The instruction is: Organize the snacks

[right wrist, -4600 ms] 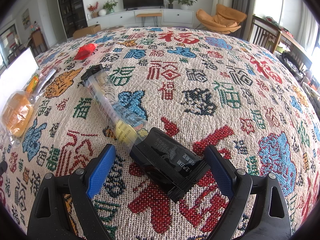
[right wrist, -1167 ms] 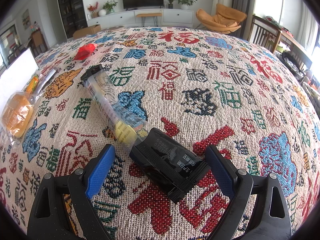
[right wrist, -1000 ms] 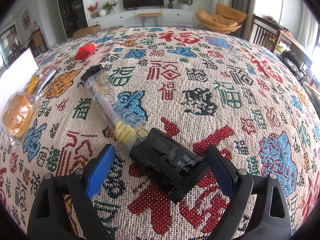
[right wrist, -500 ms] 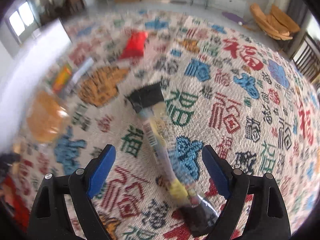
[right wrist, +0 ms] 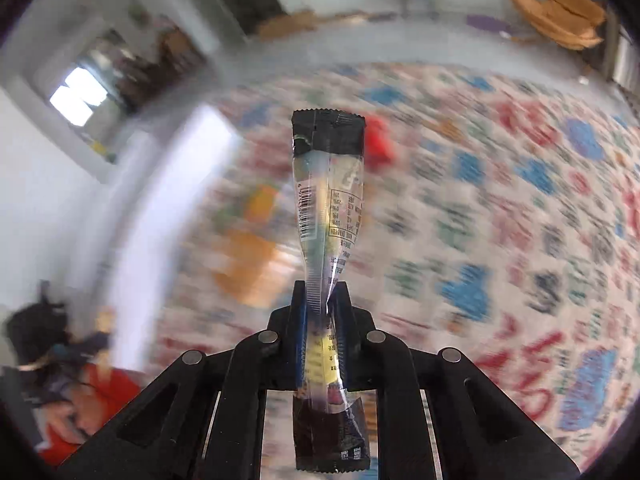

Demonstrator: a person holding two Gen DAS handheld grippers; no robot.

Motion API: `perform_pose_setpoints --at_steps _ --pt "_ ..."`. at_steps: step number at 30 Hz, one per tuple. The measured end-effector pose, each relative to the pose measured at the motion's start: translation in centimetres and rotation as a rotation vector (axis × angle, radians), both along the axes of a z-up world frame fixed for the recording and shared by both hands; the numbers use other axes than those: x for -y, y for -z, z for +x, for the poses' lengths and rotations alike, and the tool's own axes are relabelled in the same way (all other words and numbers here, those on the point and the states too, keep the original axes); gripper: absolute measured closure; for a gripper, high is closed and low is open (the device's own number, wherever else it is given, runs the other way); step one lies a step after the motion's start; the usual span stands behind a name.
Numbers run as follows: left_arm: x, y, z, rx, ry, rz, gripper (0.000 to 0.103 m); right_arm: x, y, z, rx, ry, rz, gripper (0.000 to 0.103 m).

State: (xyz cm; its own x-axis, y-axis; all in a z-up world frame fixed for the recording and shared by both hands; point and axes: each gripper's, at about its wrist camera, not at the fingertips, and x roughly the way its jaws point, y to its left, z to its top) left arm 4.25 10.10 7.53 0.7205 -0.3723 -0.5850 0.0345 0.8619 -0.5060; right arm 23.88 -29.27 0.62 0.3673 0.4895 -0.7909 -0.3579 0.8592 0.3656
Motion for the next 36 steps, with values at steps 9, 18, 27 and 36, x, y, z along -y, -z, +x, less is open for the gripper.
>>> perform_pose_setpoints --at_steps 9,18,27,36 --pt "-12.5 -3.1 0.6 -0.117 -0.341 0.35 0.038 -24.5 -6.5 -1.4 0.029 -0.287 0.43 0.065" --pt "-9.6 0.4 -2.3 -0.118 -0.342 0.324 0.021 -18.0 -0.5 -4.5 0.3 -0.118 0.094 0.032" --pt "8.6 0.3 1.3 0.01 0.131 0.322 0.008 4.8 11.2 -4.8 0.302 0.361 -0.401 0.032" --pt "15.9 10.6 7.6 -0.08 0.188 0.508 0.008 11.9 13.9 -4.5 0.202 0.48 -0.367 0.027"
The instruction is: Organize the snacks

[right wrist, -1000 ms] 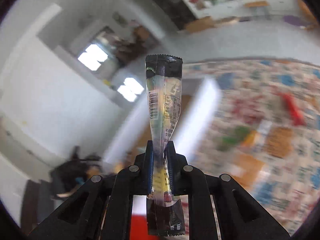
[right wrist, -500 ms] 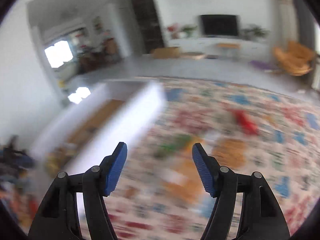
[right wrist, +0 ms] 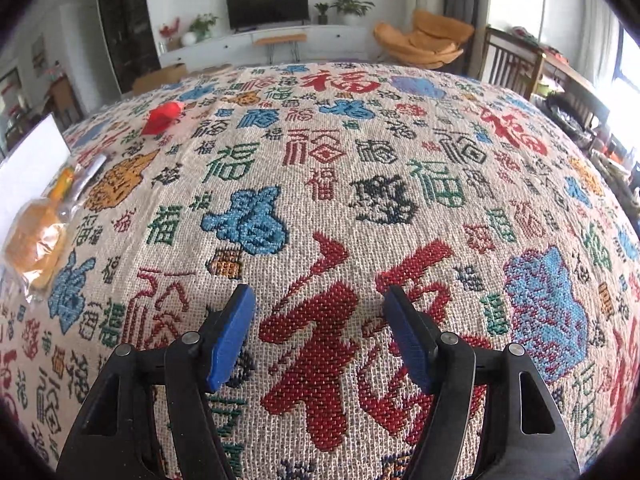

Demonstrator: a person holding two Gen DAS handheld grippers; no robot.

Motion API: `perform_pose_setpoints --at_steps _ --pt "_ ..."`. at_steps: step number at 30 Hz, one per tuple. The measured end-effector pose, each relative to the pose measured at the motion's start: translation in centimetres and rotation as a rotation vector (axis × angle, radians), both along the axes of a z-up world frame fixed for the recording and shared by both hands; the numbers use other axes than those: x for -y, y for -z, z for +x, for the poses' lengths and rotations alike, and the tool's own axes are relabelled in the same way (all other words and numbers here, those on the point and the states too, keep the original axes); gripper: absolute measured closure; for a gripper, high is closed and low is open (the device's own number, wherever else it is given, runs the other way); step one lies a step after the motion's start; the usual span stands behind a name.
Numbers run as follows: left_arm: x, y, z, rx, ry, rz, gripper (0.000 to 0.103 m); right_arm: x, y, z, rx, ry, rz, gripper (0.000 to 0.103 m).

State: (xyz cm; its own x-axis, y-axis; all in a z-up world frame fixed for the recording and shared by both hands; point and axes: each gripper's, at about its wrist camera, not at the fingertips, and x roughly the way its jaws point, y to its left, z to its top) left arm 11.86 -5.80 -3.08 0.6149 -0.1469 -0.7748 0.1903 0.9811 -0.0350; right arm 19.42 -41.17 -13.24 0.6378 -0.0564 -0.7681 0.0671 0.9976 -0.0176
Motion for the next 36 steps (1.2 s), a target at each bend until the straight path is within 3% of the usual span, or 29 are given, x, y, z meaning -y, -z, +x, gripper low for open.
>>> perform_pose_setpoints --at_steps 4,7,10,36 --pt "-1.7 2.6 1.0 -0.047 -0.049 0.001 0.008 -0.5 0.1 0.0 -0.012 0.0 -0.042 0.018" --pt "-2.1 2.5 1.0 -0.048 -0.051 -0.005 0.008 -0.1 0.0 -0.1 -0.014 0.004 -0.025 0.018" --pt "-1.9 2.8 0.6 -0.017 -0.045 0.046 0.007 -0.1 0.2 -0.1 -0.013 0.004 -0.025 0.018" --pt "-2.1 3.1 0.4 0.006 -0.086 0.044 0.002 -0.2 0.3 -0.1 -0.012 0.003 -0.027 0.018"
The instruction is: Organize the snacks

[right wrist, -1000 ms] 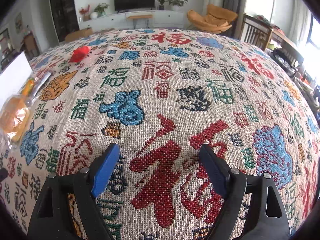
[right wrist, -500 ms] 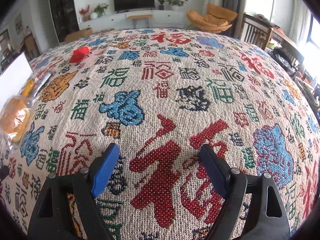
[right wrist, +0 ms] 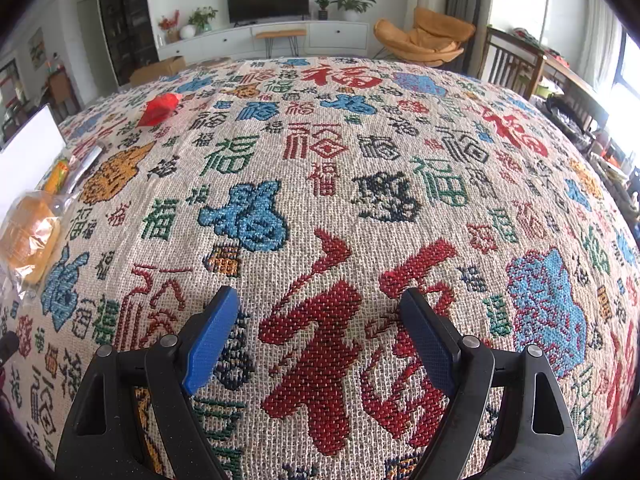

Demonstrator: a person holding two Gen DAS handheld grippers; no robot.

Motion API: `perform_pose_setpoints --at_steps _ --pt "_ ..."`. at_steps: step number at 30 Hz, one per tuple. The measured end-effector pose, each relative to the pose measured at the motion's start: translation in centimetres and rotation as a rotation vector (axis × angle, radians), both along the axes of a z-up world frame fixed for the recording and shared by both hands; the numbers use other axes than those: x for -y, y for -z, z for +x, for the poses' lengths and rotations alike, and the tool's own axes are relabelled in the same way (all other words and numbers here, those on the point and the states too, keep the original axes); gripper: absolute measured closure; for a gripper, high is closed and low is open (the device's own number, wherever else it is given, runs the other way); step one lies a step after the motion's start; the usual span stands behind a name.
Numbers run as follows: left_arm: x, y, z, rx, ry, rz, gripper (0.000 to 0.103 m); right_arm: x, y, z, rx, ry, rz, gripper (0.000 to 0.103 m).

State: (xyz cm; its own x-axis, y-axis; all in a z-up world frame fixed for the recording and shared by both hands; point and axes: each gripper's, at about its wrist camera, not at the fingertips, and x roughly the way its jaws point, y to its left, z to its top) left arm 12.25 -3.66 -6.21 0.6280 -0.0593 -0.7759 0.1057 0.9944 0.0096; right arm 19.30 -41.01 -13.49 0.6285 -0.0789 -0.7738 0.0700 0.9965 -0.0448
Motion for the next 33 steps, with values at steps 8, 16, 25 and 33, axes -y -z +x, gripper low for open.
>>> perform_pose_setpoints --at_steps 8,16,25,33 --pt "0.0 0.02 -0.01 0.0 0.001 0.0 0.002 -0.01 -0.02 0.0 0.001 0.0 0.001 0.018" --pt "-0.01 0.04 0.0 0.0 0.001 0.0 0.001 -0.01 -0.02 -0.01 0.001 0.0 0.0 0.018" --pt "-0.04 0.05 0.01 0.0 0.001 0.0 0.001 0.02 -0.01 -0.02 0.002 0.0 0.001 0.017" --pt "-0.05 0.05 0.02 0.0 0.002 -0.001 0.001 0.04 0.0 -0.03 0.002 0.0 0.001 0.017"
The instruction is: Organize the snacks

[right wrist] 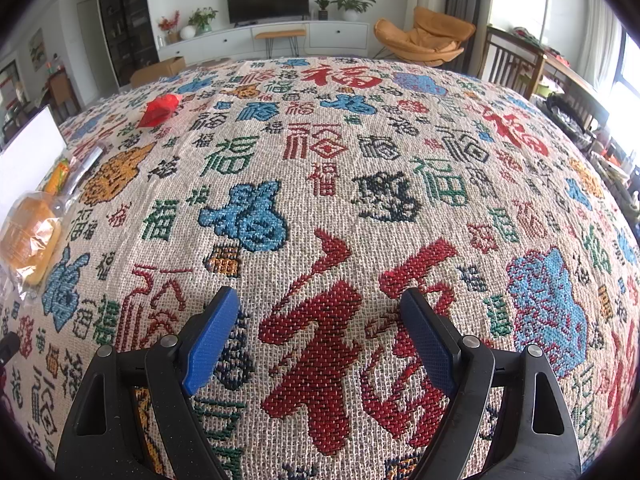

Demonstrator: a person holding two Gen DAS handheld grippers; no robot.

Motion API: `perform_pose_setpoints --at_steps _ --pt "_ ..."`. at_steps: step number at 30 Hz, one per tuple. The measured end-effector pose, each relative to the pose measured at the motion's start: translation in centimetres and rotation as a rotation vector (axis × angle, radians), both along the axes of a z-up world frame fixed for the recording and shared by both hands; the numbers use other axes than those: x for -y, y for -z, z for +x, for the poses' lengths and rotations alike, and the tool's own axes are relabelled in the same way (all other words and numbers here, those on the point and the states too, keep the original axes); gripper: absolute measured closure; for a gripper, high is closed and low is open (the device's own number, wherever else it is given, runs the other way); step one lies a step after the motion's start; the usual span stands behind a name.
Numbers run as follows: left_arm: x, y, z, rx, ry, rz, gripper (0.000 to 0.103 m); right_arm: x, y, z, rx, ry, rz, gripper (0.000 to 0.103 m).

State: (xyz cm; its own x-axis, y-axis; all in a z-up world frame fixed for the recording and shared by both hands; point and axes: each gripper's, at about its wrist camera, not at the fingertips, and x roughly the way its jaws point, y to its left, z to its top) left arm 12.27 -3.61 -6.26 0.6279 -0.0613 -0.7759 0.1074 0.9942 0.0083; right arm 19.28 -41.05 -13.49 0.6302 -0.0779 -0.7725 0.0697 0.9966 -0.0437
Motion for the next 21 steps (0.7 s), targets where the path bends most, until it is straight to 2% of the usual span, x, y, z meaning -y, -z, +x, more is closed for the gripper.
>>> perform_pose_setpoints --at_steps 5,11,21 --pt "-0.6 -0.1 -0.1 -0.034 0.019 -0.003 0.001 0.0 0.0 0.0 0.001 0.0 0.001 0.017" --pt "-1.4 0.1 -0.3 -0.004 -0.019 -0.004 0.0 0.0 0.0 0.0 0.001 0.0 0.0 0.017" --pt "-1.3 0.1 -0.2 -0.002 -0.019 -0.01 0.0 -0.2 0.1 0.0 -0.005 0.0 0.006 0.016"
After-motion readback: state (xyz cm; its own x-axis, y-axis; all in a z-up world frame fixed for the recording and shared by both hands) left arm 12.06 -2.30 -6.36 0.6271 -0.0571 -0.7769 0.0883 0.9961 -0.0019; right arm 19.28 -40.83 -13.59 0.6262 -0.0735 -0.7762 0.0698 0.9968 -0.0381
